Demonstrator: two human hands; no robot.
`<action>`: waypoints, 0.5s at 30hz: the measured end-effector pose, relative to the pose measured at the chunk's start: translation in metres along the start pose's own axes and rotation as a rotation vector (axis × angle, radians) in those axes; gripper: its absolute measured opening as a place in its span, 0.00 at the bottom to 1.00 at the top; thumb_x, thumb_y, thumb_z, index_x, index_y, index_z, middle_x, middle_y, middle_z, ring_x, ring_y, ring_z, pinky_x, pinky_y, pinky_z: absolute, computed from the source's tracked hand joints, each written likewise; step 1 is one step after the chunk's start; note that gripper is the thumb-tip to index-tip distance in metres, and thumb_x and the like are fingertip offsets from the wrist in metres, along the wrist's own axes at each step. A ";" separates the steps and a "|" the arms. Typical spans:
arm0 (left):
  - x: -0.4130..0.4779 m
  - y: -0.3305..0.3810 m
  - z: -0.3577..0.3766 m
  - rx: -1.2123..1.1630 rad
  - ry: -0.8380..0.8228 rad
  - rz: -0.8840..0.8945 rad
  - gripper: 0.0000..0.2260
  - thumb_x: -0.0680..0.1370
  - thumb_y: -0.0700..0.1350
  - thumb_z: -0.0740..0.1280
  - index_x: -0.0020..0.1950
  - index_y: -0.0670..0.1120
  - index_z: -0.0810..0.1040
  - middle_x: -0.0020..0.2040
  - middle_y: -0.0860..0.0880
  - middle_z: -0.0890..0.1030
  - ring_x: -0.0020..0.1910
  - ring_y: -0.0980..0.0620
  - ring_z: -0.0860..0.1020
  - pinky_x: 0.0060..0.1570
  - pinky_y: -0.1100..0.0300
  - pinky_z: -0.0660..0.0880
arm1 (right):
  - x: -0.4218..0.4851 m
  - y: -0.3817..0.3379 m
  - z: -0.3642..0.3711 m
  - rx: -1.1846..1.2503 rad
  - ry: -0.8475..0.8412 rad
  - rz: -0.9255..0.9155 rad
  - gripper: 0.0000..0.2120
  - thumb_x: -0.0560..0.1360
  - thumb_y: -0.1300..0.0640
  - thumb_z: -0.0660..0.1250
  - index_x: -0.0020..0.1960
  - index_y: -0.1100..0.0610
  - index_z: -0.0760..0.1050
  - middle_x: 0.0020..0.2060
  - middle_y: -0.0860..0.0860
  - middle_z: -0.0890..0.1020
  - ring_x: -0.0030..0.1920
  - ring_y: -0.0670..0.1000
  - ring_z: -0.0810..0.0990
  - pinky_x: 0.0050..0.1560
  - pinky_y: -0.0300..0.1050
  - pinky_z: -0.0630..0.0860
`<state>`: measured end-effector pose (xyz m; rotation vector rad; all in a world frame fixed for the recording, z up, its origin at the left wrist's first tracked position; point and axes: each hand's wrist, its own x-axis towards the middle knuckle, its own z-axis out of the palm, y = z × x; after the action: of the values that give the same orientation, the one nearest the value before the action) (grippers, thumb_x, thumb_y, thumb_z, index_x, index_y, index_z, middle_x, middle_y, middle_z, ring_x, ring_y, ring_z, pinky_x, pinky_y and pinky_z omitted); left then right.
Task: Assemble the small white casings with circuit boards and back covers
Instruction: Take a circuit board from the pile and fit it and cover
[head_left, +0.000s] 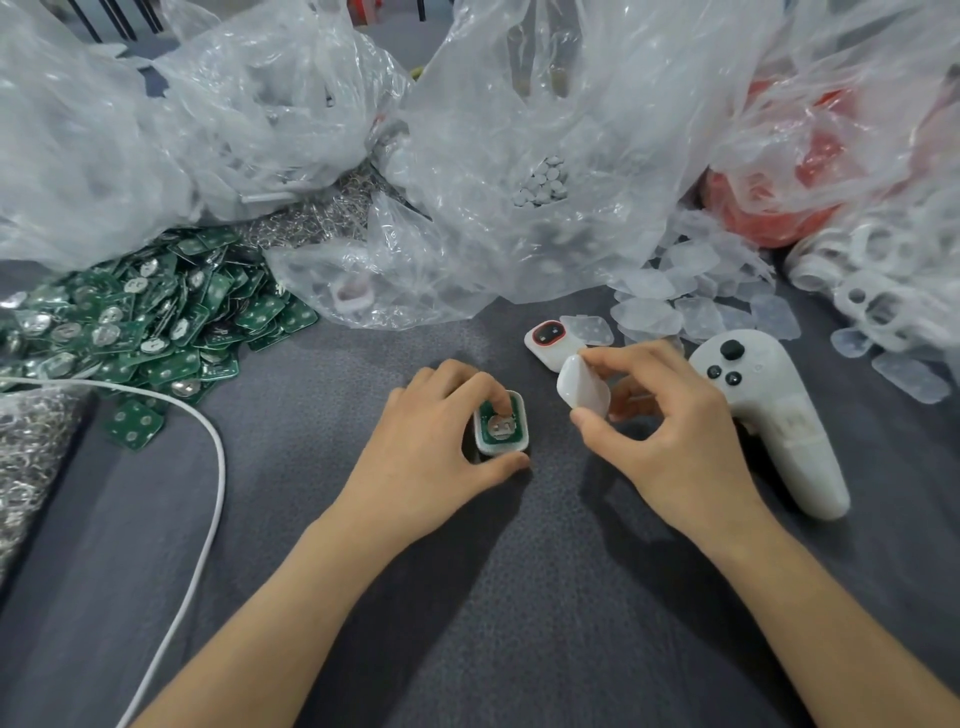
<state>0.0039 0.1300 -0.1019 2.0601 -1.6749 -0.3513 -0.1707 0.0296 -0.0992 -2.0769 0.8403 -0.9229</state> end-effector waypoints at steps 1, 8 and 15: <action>0.000 -0.001 0.000 -0.025 -0.004 0.014 0.15 0.69 0.55 0.72 0.52 0.53 0.75 0.56 0.56 0.72 0.55 0.55 0.71 0.57 0.54 0.66 | 0.000 0.000 0.000 -0.001 -0.003 0.001 0.18 0.67 0.63 0.75 0.55 0.51 0.79 0.47 0.45 0.77 0.42 0.46 0.78 0.44 0.40 0.77; 0.001 -0.007 -0.003 -0.181 -0.038 0.060 0.20 0.71 0.39 0.69 0.60 0.56 0.74 0.58 0.58 0.74 0.57 0.57 0.73 0.58 0.57 0.70 | 0.000 0.001 -0.002 -0.049 -0.079 -0.010 0.20 0.67 0.65 0.74 0.57 0.53 0.79 0.49 0.47 0.76 0.48 0.45 0.76 0.49 0.33 0.73; 0.002 -0.005 0.007 -0.205 0.028 0.002 0.32 0.70 0.50 0.74 0.66 0.64 0.60 0.53 0.60 0.73 0.56 0.59 0.68 0.59 0.64 0.64 | -0.001 0.000 0.001 -0.114 -0.127 -0.075 0.21 0.66 0.65 0.75 0.58 0.55 0.79 0.50 0.48 0.74 0.50 0.43 0.74 0.52 0.32 0.71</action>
<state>0.0056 0.1275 -0.1107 1.9045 -1.5554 -0.4702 -0.1710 0.0308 -0.1001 -2.2530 0.7692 -0.7887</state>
